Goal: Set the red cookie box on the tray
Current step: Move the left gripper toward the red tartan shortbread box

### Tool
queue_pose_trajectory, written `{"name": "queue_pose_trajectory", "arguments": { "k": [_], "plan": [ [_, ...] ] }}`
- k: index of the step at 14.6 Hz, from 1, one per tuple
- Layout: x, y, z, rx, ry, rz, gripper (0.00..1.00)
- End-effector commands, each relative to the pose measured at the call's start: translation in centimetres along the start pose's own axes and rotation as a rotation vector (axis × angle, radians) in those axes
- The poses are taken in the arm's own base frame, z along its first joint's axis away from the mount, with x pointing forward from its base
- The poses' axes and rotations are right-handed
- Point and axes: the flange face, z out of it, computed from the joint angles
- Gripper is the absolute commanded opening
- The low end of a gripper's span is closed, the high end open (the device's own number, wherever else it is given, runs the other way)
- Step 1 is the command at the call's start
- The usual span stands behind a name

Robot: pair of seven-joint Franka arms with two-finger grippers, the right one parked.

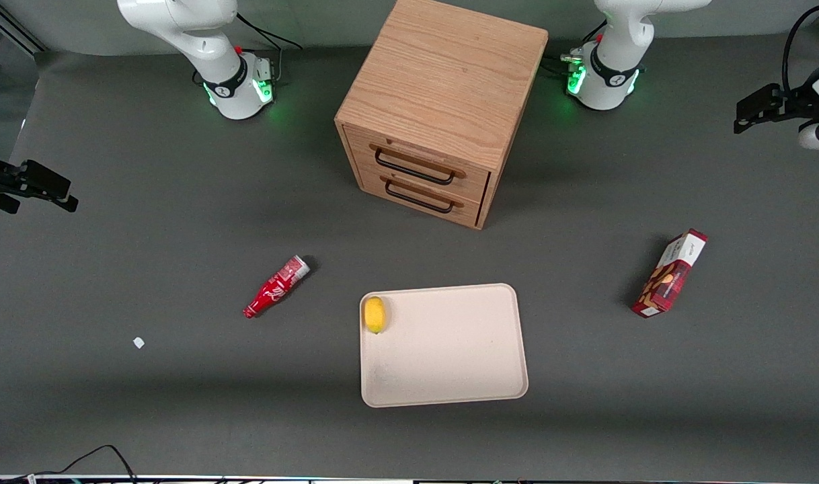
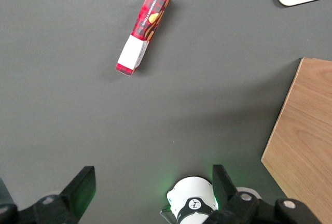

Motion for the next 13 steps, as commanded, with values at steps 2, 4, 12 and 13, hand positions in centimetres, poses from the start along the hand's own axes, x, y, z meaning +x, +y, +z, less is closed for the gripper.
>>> {"name": "queue_pose_trajectory", "arguments": {
  "k": [2, 4, 12, 13],
  "plan": [
    [-0.1, 0.7, -1.0, 0.006, 0.000, -0.009, 1.00],
    [0.0, 1.0, -1.0, 0.015, 0.001, -0.006, 1.00],
    [1.8, -0.2, -3.3, 0.015, 0.049, 0.030, 1.00],
    [2.8, -0.7, -3.7, 0.020, 0.057, 0.073, 1.00]
  ]
}}
